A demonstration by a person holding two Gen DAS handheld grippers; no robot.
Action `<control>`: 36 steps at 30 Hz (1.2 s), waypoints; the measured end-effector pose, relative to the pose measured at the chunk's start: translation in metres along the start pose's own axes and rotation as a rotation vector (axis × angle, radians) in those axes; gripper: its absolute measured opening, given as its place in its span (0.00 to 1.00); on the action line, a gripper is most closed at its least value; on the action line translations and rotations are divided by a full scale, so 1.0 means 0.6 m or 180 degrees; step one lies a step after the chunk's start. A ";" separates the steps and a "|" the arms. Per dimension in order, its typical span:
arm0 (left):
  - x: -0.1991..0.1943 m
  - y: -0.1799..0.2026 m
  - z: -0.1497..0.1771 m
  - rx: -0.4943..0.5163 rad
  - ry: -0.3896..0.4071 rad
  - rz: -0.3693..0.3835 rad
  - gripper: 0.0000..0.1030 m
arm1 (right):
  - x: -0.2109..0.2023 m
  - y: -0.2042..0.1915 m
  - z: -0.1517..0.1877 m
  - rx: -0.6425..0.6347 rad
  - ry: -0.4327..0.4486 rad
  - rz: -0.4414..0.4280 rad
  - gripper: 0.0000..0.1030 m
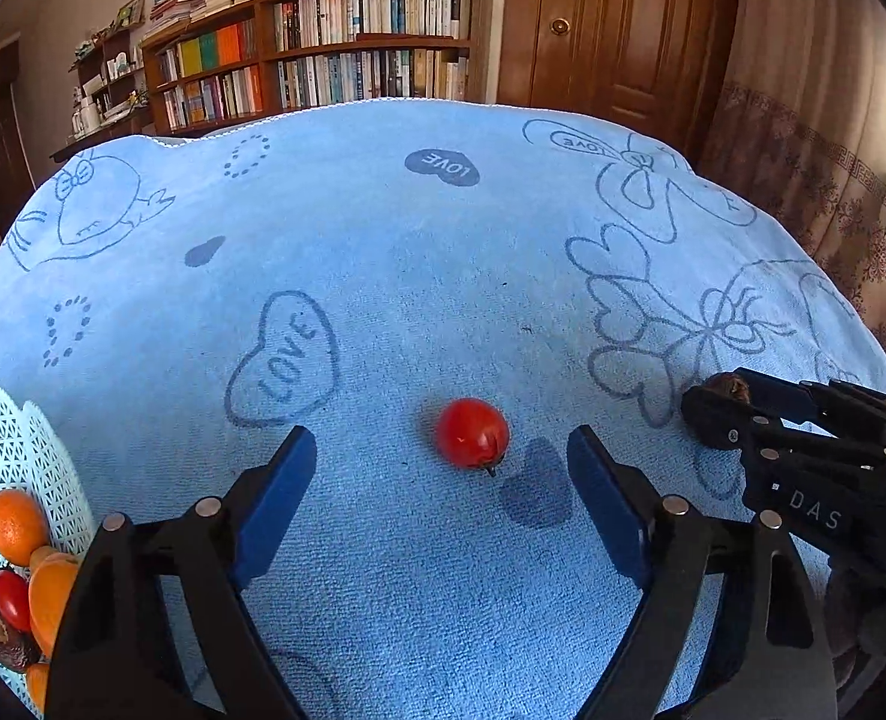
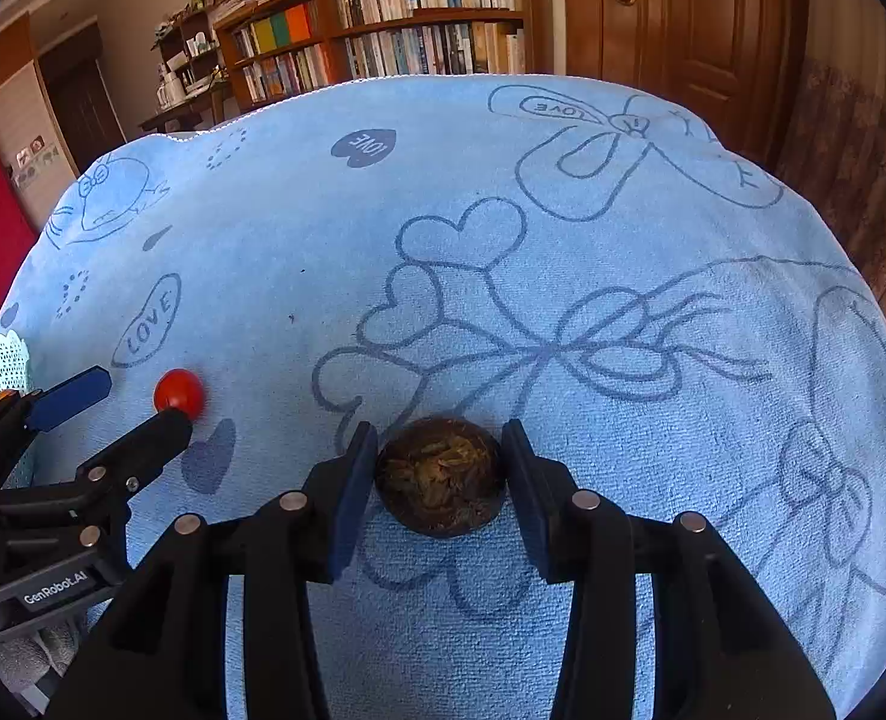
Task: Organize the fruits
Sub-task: 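Grasp the last red tomato with the left tool while the right tool holds the brown fruit, then carry the tomato into the basket and open the left tool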
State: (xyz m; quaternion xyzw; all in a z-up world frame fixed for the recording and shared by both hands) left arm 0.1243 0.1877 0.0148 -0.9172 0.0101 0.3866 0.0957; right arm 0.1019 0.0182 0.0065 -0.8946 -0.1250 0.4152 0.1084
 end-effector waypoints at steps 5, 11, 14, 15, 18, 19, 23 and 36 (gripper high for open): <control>0.025 0.011 -0.006 0.0009 -0.0165 0.0116 0.62 | 0.001 -0.002 0.002 -0.0009 0.0000 0.0000 0.42; 0.035 0.010 -0.007 -0.0014 -0.0207 0.0086 0.39 | 0.001 -0.002 0.003 -0.0010 0.0003 -0.0002 0.42; 0.033 0.010 -0.004 -0.0010 -0.0181 0.0075 0.26 | 0.000 -0.003 0.003 -0.0003 0.0009 -0.0022 0.42; 0.031 0.010 -0.003 -0.0003 -0.0170 0.0075 0.26 | 0.000 -0.003 0.003 -0.0001 0.0012 -0.0032 0.42; 0.026 0.008 -0.001 -0.0003 -0.0141 0.0069 0.26 | -0.003 -0.005 0.004 -0.0007 0.0025 -0.0061 0.42; 0.024 0.007 0.000 -0.0017 -0.0130 0.0057 0.26 | -0.003 -0.006 0.004 -0.0014 0.0030 -0.0065 0.42; 0.011 -0.001 0.003 -0.0058 -0.0059 -0.0046 0.26 | -0.008 -0.009 0.005 -0.0021 0.0056 -0.0085 0.42; -0.058 -0.054 0.018 -0.0222 0.0307 -0.0356 0.26 | -0.018 -0.026 0.012 -0.0086 0.0114 -0.0129 0.42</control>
Point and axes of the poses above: each gripper's, at about its wrist camera, not at the fingertips, and x roughly the way its jaws point, y to its right, z to its underside, the point moved 2 cm from there along x, roughly the way its jaws point, and after that the axes turned 15 degrees about -z, right-handed, at the moved point
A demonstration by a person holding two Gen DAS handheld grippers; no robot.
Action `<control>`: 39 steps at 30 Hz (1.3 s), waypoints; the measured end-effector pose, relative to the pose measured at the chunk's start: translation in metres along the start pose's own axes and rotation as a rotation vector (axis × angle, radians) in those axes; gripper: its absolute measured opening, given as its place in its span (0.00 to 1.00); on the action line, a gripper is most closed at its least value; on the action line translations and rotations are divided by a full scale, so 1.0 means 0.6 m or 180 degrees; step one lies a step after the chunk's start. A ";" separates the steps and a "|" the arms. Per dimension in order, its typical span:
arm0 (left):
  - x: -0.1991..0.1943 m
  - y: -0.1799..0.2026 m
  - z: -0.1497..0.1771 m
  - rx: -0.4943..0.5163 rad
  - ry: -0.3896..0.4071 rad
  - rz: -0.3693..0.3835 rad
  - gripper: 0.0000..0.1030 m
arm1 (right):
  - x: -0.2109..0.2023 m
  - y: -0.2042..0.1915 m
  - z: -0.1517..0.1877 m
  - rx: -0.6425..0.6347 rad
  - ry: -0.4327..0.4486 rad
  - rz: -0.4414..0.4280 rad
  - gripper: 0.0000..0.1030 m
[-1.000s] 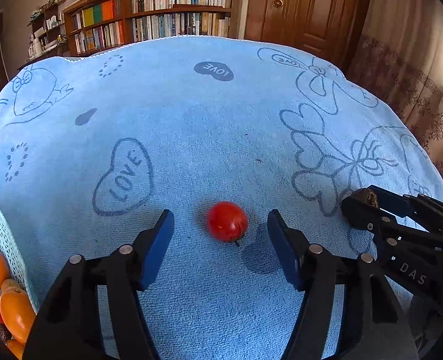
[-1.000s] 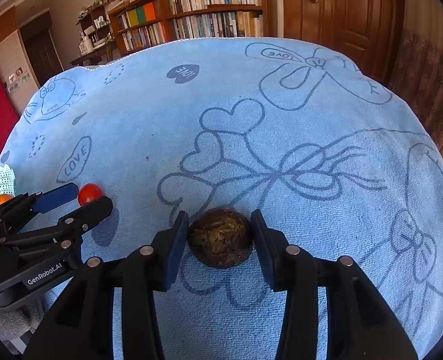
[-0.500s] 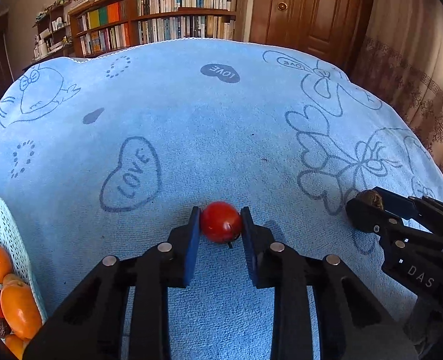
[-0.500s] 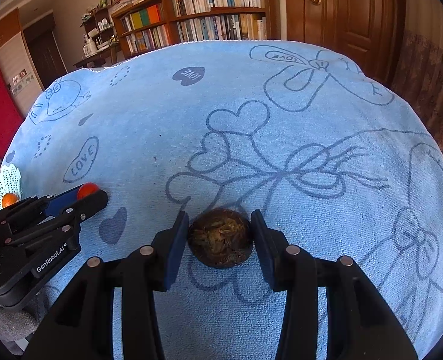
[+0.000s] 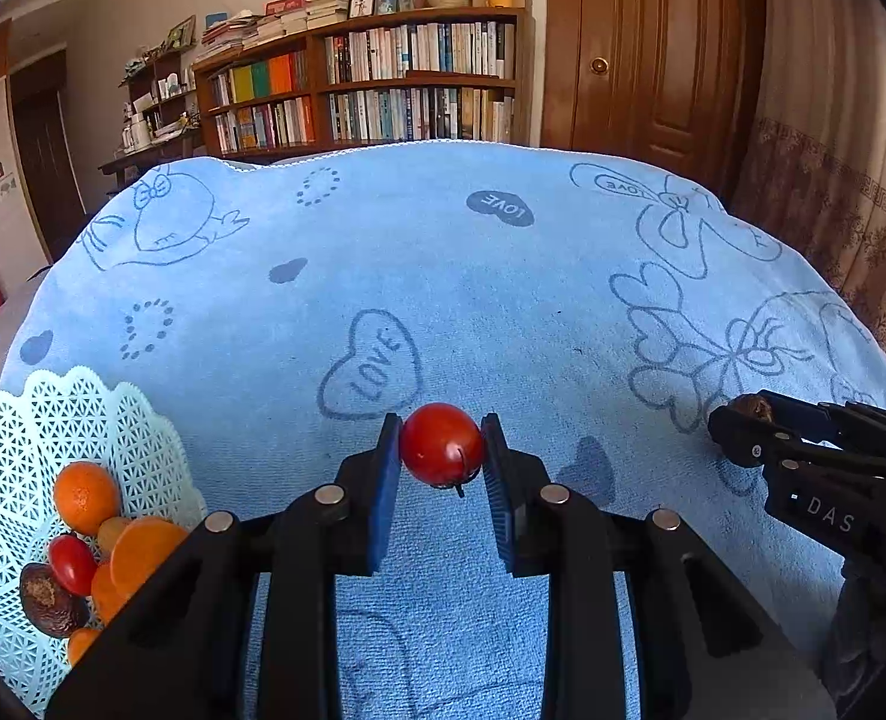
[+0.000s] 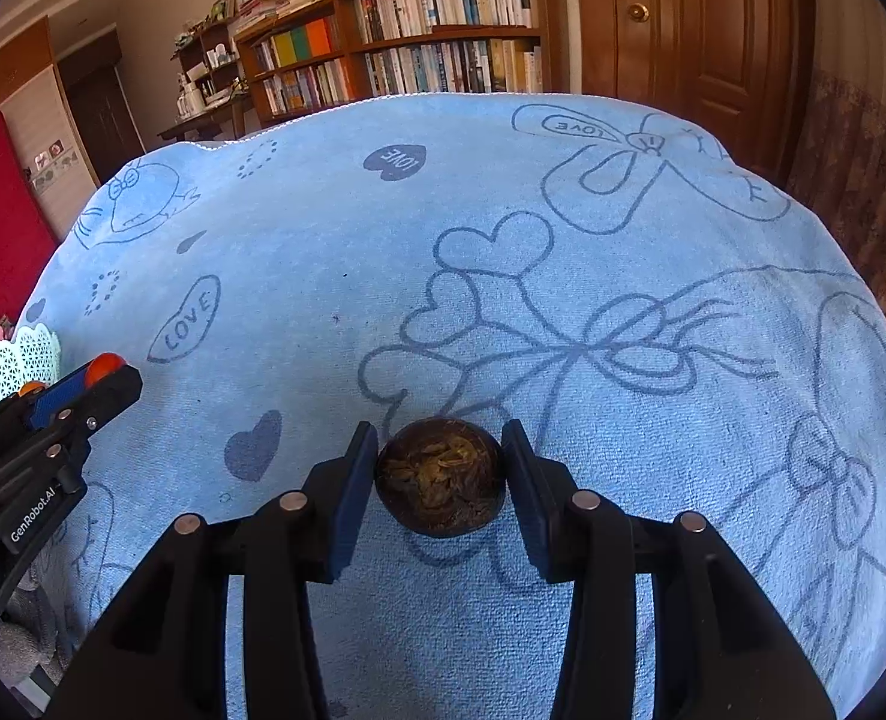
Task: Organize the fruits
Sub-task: 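Carry the tomato into the basket and open the left tool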
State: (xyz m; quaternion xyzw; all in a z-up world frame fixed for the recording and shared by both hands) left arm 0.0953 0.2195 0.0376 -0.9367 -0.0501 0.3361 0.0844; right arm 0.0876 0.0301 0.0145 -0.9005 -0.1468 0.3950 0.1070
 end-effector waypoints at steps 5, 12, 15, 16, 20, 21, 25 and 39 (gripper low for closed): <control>-0.016 -0.019 0.005 -0.0011 0.0069 -0.0058 0.26 | 0.000 -0.007 0.004 -0.0026 -0.0010 -0.0018 0.42; -0.031 -0.050 0.016 -0.0071 0.0102 -0.0130 0.26 | 0.001 -0.021 0.009 -0.0084 -0.0035 -0.0049 0.42; -0.036 -0.067 0.020 -0.0111 0.0126 -0.0178 0.26 | 0.002 -0.027 0.012 -0.0102 -0.0054 -0.0066 0.42; -0.038 -0.073 0.021 -0.0117 0.0136 -0.0203 0.26 | 0.002 -0.028 0.013 -0.0107 -0.0056 -0.0070 0.42; -0.042 -0.097 0.027 -0.0138 0.0144 -0.0293 0.26 | 0.001 -0.037 0.015 -0.0119 -0.0069 -0.0097 0.42; -0.042 -0.104 0.029 -0.0153 0.0143 -0.0313 0.26 | 0.000 -0.040 0.016 -0.0121 -0.0073 -0.0108 0.42; -0.048 -0.133 0.033 -0.0214 0.0152 -0.0390 0.26 | 0.000 -0.057 0.016 -0.0164 -0.0088 -0.0153 0.42; -0.066 -0.260 0.057 -0.0495 0.0176 -0.0716 0.26 | -0.003 -0.150 0.008 -0.0410 -0.0131 -0.0388 0.42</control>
Point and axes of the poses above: each gripper's, at about its wrist camera, not at the fingertips, and x roughly the way its jaws point, y to its right, z to its underside, the point moved 2 cm from there along x, roughly the way its jaws point, and after that the axes turned 15 degrees about -z, right-handed, at the moved point
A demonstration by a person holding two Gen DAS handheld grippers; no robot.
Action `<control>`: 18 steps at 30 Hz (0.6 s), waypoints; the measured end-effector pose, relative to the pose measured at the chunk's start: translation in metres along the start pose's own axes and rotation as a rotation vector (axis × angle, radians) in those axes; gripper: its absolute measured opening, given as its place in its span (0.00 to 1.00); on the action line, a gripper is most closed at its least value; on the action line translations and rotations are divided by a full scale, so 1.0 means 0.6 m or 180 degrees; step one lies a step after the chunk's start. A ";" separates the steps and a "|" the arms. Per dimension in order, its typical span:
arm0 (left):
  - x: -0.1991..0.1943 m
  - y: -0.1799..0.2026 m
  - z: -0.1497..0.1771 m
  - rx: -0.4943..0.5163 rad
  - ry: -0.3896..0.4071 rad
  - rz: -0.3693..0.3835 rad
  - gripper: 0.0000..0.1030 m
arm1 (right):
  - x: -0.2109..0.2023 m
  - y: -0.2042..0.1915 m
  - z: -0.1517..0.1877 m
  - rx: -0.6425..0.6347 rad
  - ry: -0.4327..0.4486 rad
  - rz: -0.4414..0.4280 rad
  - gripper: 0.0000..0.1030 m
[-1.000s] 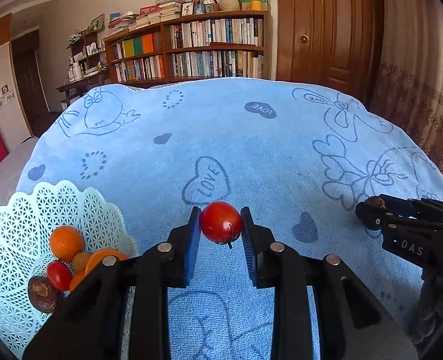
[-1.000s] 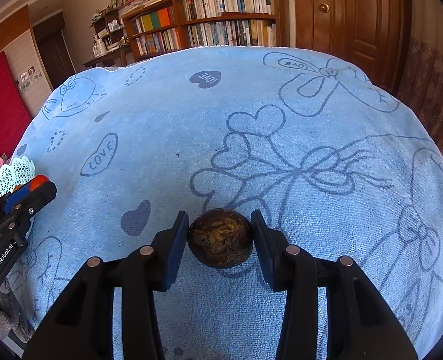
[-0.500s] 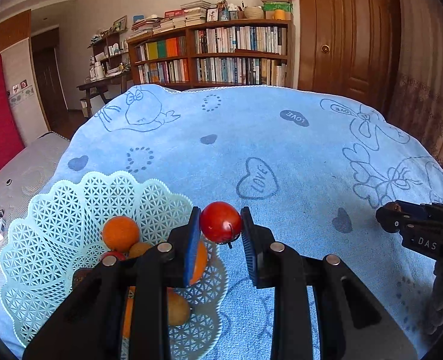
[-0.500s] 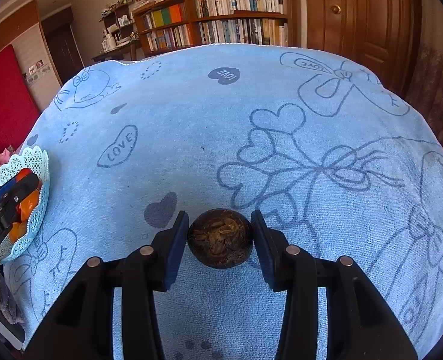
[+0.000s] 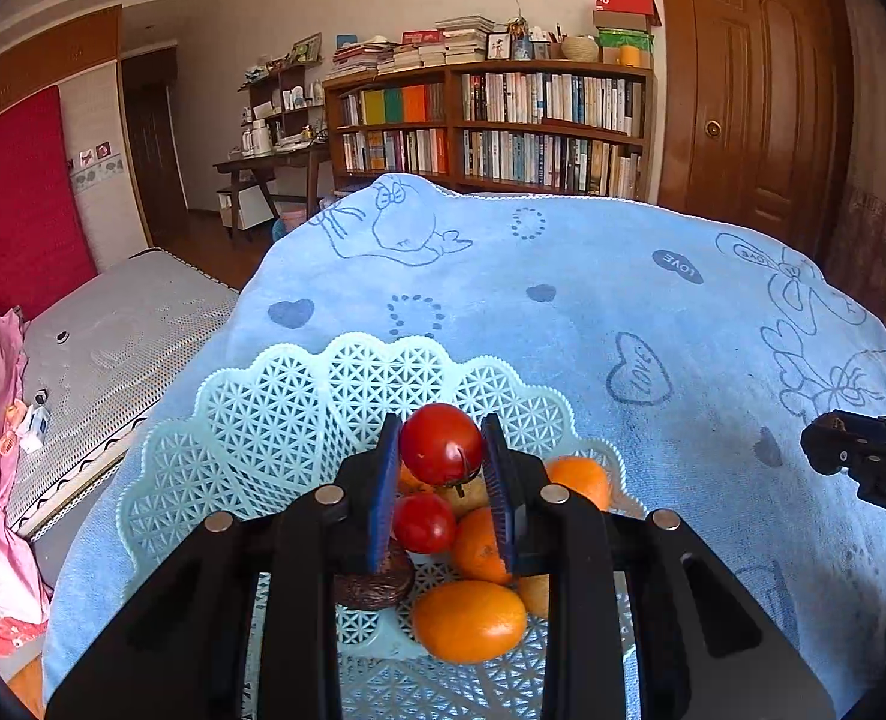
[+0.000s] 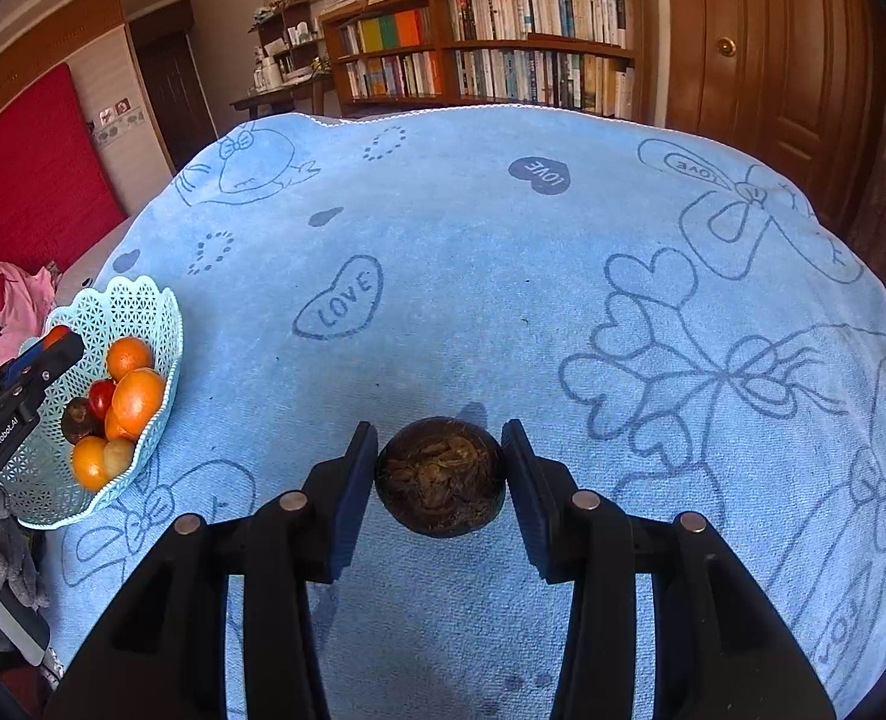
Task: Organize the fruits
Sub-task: 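Carry the tomato into the basket and open the left tool, then lower the brown fruit into the basket and open the right tool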
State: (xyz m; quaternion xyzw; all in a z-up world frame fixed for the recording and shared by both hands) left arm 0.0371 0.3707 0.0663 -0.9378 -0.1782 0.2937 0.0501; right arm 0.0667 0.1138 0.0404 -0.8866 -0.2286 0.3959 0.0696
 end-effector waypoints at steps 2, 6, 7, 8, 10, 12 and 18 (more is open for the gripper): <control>0.004 -0.013 0.003 -0.0033 -0.0017 -0.0047 0.26 | 0.003 -0.013 -0.004 -0.0025 -0.0023 -0.0042 0.42; 0.008 -0.040 0.010 -0.0099 -0.0031 -0.0093 0.26 | 0.011 -0.046 -0.015 -0.0138 -0.0057 -0.0101 0.42; 0.008 -0.045 0.011 -0.0114 -0.0032 -0.0100 0.27 | 0.014 -0.056 -0.018 -0.0174 -0.0062 -0.0115 0.42; 0.007 -0.050 0.012 -0.0128 -0.0031 -0.0105 0.27 | 0.016 -0.067 -0.021 -0.0210 -0.0068 -0.0133 0.42; 0.007 -0.060 0.015 -0.0158 -0.0028 -0.0108 0.28 | 0.021 -0.088 -0.026 -0.0277 -0.0086 -0.0183 0.42; 0.006 -0.067 0.016 -0.0194 -0.0025 -0.0105 0.31 | 0.027 -0.111 -0.031 -0.0346 -0.0106 -0.0232 0.42; -0.007 -0.094 0.019 -0.0304 0.0070 -0.0120 0.70 | 0.040 -0.178 -0.043 -0.0538 -0.0143 -0.0375 0.42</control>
Point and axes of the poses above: each gripper's, at about its wrist camera, not at the fingertips, and x roughly the way its jaws point, y to its right, z to its underside, the point moved 2 cm from there along x, roughly the way its jaws point, and after that the axes turned 15 degrees about -z, right-handed, at the moved point
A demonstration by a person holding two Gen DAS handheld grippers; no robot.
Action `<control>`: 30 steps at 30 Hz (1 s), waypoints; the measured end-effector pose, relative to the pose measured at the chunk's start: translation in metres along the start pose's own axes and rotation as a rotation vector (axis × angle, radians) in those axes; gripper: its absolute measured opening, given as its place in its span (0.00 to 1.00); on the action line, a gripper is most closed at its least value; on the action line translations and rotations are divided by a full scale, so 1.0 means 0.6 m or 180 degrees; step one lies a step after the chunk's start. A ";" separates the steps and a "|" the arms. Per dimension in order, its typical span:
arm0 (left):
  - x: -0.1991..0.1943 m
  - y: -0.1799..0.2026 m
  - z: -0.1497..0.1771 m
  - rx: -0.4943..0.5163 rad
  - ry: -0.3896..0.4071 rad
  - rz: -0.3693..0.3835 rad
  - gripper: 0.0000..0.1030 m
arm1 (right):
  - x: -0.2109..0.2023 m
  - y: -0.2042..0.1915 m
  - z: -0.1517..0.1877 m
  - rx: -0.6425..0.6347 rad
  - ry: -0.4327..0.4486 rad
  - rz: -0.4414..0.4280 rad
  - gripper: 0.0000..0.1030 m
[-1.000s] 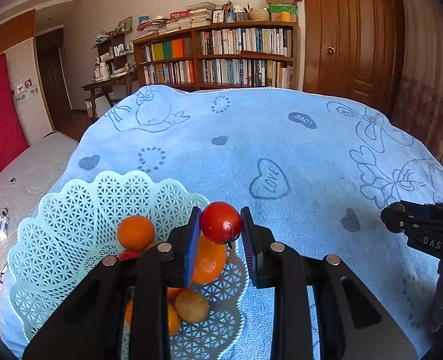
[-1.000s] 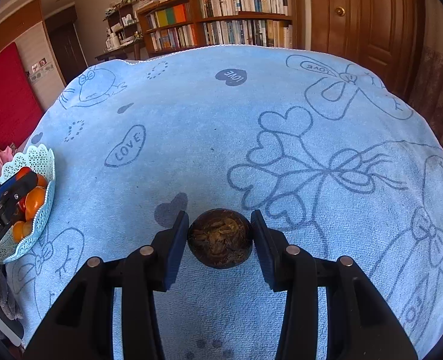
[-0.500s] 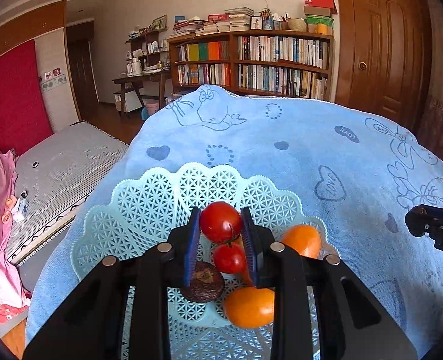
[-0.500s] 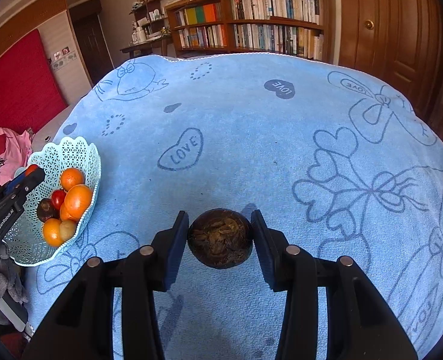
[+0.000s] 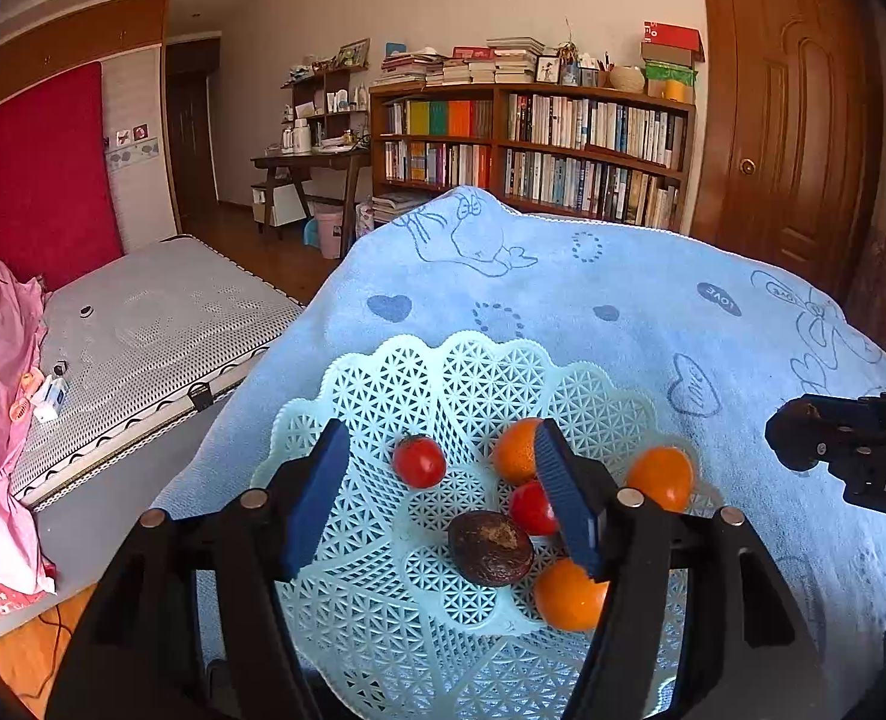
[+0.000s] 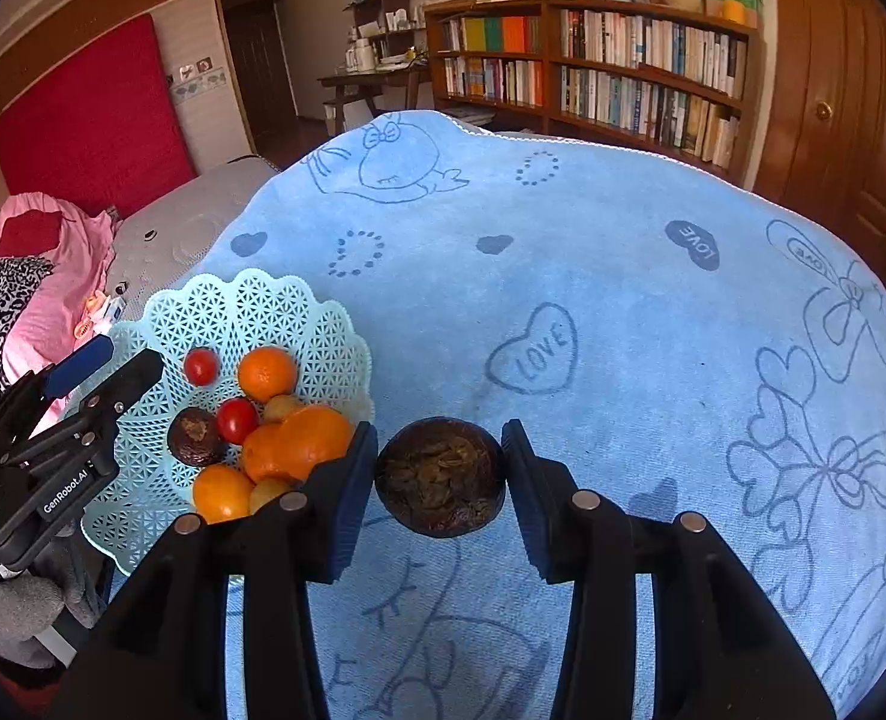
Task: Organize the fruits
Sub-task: 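Lower the brown fruit into the basket and open the right tool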
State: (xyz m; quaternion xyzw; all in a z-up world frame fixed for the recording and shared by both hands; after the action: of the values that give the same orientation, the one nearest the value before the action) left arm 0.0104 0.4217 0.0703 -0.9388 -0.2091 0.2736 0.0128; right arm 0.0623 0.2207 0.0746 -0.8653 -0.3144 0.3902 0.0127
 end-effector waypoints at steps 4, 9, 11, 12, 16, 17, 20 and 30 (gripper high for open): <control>-0.010 -0.014 0.001 -0.0017 0.0109 -0.0058 0.84 | 0.013 -0.035 -0.010 -0.0118 -0.0023 -0.0055 0.42; -0.025 -0.031 -0.002 -0.0024 0.0241 -0.0146 0.93 | 0.025 -0.069 -0.014 -0.0219 -0.0054 -0.0111 0.42; -0.030 -0.042 -0.002 -0.0063 0.0265 -0.0177 0.95 | 0.030 -0.080 -0.018 -0.0247 -0.0058 -0.0139 0.42; -0.032 -0.049 -0.002 -0.0091 0.0273 -0.0192 0.96 | 0.033 -0.086 -0.019 -0.0262 -0.0063 -0.0155 0.42; -0.033 -0.072 -0.005 -0.0199 0.0301 -0.0315 0.97 | 0.048 -0.113 -0.020 -0.0346 -0.0100 -0.0233 0.42; -0.034 -0.079 -0.005 -0.0229 0.0304 -0.0340 0.97 | 0.051 -0.119 -0.020 -0.0367 -0.0110 -0.0255 0.42; -0.034 -0.094 -0.006 -0.0301 0.0304 -0.0410 0.97 | 0.061 -0.135 -0.017 -0.0415 -0.0141 -0.0310 0.42; -0.029 -0.108 -0.005 -0.0340 0.0249 -0.0467 0.97 | 0.061 -0.149 -0.008 -0.0483 -0.0082 -0.0309 0.58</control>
State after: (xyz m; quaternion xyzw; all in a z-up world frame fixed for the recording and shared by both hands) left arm -0.0262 0.4740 0.0903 -0.9302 -0.2909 0.2235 -0.0092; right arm 0.0363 0.3138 0.0775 -0.8424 -0.3848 0.3752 -0.0380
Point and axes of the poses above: each gripper's, at about its wrist camera, not at the fingertips, and x roughly the way its jaws point, y to its right, z to its underside, the point moved 2 cm from there along x, roughly the way its jaws point, and after that the axes turned 15 degrees about -z, right-handed, at the moved point
